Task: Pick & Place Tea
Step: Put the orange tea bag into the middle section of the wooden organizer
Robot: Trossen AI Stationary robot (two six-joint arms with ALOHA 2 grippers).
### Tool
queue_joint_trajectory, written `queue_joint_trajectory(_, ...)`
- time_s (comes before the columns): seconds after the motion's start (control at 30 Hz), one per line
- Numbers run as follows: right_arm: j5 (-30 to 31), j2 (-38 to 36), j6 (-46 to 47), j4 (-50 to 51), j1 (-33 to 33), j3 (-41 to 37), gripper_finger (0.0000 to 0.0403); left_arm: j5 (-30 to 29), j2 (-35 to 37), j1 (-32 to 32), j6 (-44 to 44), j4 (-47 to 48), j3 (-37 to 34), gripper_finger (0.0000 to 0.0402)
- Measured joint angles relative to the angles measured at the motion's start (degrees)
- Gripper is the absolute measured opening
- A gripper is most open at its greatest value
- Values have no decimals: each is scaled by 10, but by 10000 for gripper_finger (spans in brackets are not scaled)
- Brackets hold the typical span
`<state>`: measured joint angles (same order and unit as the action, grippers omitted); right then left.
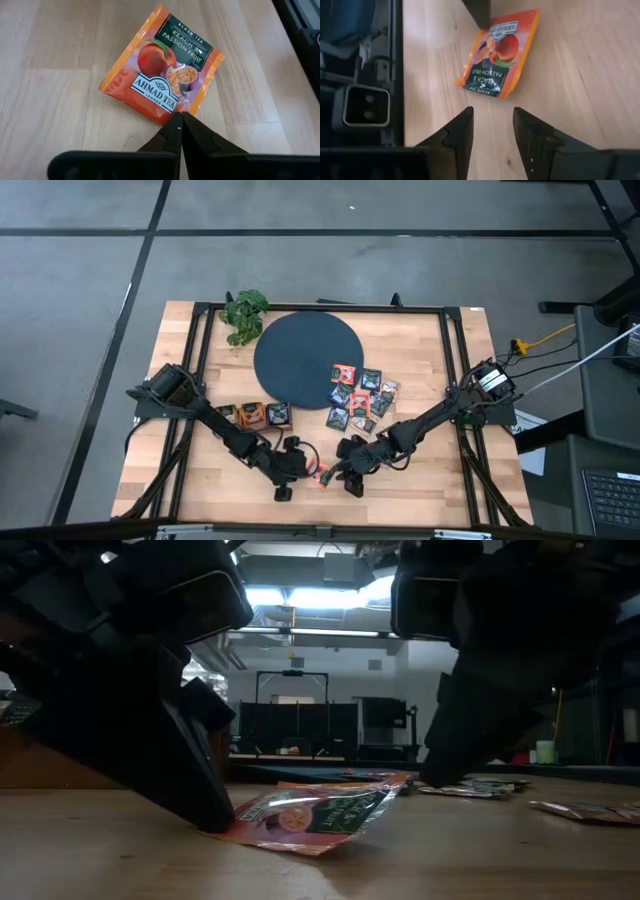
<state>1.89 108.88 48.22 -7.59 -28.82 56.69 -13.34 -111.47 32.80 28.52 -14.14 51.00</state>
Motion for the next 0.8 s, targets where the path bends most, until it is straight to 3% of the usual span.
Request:
queue_joint_trajectory(0.43,0,21,87,-10,10,0,140,-24,-2,-19,-12,-18,-3,3)
queue_joint_trajectory(0.8,30,39,56,-52,17,0,140,-33,-4,-30,-13,-32,-4,5)
